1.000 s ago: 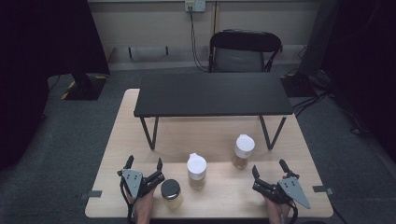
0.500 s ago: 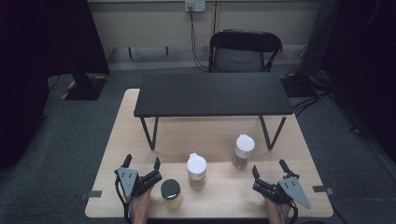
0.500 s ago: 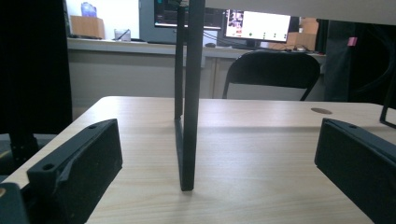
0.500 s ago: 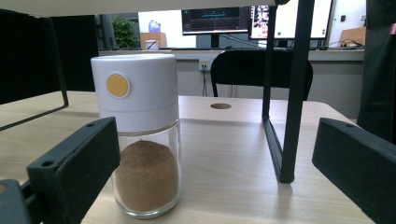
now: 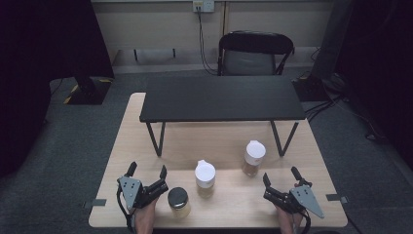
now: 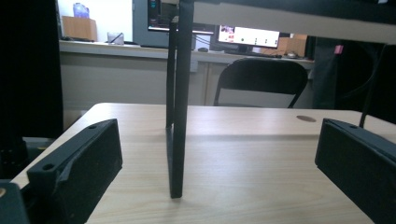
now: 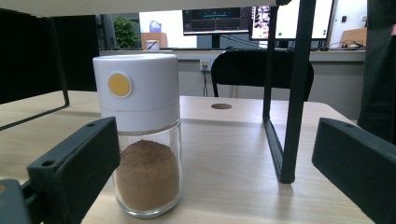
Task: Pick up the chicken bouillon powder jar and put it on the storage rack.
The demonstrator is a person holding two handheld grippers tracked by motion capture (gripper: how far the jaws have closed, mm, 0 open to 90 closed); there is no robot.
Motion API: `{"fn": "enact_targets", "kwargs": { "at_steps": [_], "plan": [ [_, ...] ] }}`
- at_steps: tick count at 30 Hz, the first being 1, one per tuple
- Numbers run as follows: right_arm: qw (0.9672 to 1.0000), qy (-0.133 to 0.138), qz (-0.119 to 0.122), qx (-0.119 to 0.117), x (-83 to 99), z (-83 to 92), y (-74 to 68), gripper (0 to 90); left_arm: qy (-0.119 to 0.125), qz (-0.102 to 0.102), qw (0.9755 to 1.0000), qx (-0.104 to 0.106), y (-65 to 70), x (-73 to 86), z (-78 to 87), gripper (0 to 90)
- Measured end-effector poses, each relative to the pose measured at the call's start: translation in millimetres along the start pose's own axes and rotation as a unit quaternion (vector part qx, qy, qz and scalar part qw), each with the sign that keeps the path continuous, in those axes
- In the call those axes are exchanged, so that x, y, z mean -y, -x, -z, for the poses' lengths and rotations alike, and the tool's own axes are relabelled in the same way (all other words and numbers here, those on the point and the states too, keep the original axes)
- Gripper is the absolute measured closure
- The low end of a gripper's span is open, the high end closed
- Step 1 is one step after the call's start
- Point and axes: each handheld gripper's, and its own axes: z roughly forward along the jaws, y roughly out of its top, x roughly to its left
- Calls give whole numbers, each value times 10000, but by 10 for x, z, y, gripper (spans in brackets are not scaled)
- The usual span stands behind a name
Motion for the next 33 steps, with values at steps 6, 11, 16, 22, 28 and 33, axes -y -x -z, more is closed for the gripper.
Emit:
{"fn": "enact_targets", "kwargs": {
  "at_steps": [6, 11, 16, 22, 28, 33],
  "plan": [
    [10000, 2, -15, -11, 0, 2, 2, 2, -44, -11, 9999, 153, 37, -84, 73, 2],
    [10000, -2, -1, -19, 0, 3, 0, 7, -16, 92, 9995, 286, 56, -179, 138, 2],
    [10000, -7, -25, -23, -1, 5, 3, 10, 39, 95, 9992, 396, 101, -232, 234, 2],
    [10000, -1, -20, -27, 0, 7, 2, 10, 174, 13, 9984, 545, 171, -329, 342, 2],
    [10000, -19, -69, -3, -3, 5, 9, 12, 201, 53, 9975, 672, 196, -350, 406, 4],
    [10000, -7, 5, -11, 0, 9, -5, 18, 211, -115, 9967, 771, 246, -336, 441, 3]
  ]
}}
